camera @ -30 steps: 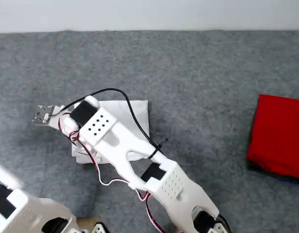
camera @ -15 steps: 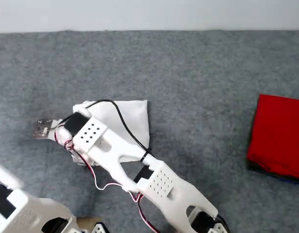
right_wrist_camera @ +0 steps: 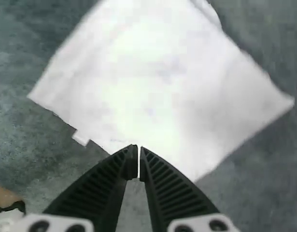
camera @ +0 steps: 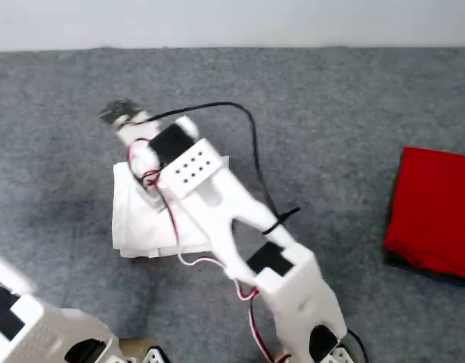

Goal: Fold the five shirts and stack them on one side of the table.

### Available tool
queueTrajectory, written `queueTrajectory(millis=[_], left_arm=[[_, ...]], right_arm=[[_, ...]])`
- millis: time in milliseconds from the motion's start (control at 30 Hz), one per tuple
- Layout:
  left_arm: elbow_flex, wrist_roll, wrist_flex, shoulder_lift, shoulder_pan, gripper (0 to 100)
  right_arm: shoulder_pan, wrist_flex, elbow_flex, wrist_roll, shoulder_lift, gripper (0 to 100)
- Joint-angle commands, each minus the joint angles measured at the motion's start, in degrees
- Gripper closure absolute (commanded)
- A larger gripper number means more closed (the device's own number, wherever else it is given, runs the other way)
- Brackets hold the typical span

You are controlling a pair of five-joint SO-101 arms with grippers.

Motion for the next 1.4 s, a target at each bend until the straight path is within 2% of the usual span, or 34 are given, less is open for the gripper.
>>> queueTrajectory(millis=[0,133,367,567,833,1033,1367], left_arm=[[-2.15,-0.53,-0.79,-3.43,0.09,98],[-2.15,-0.53,-0.79,-3.16,0.00,98],[-2.07,-0.53,-0.79,-3.08,-0.09,98],[-2.07,-0.62,-0.79,-3.08,-0.35,98],[-2.07,-2.11,-0.79,-3.08,-0.35,98],[-2.07,-2.11,-0.79,-3.08,-0.35,98],[-2.07,-2.11,-0.79,-3.08,-0.35,98]], right_arm=[[2.33,2.24,7.47,-10.55,-7.60,98.3],[2.33,2.07,14.24,-18.46,-8.57,97.2],[2.42,-1.45,15.47,-25.93,-1.27,76.4],[2.59,-2.68,15.47,-26.20,4.70,79.0],[6.37,-2.86,15.47,-26.20,7.96,78.6],[6.20,-2.59,15.47,-26.20,9.36,64.8],[6.20,-6.99,15.82,-25.93,14.64,64.2]])
